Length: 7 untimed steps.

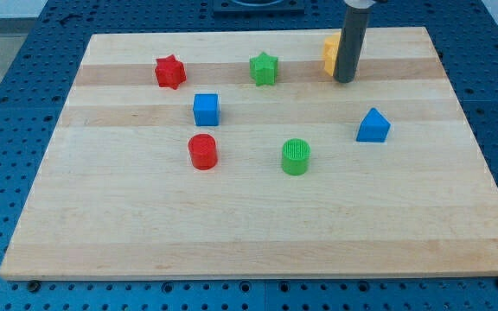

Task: Slide red star slightly up and a bit right

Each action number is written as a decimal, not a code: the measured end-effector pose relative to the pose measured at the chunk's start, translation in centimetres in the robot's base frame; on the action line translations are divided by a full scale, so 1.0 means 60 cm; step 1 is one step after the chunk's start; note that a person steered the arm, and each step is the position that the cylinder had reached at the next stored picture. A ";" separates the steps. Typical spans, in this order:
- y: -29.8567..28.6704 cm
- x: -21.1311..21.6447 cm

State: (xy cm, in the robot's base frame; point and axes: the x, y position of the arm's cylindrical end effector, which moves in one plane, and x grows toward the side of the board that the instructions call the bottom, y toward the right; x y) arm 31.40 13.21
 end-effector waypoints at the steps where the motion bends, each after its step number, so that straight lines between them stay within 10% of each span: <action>1: -0.001 0.000; 7: -0.579 0.045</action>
State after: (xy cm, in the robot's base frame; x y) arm 34.08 -21.55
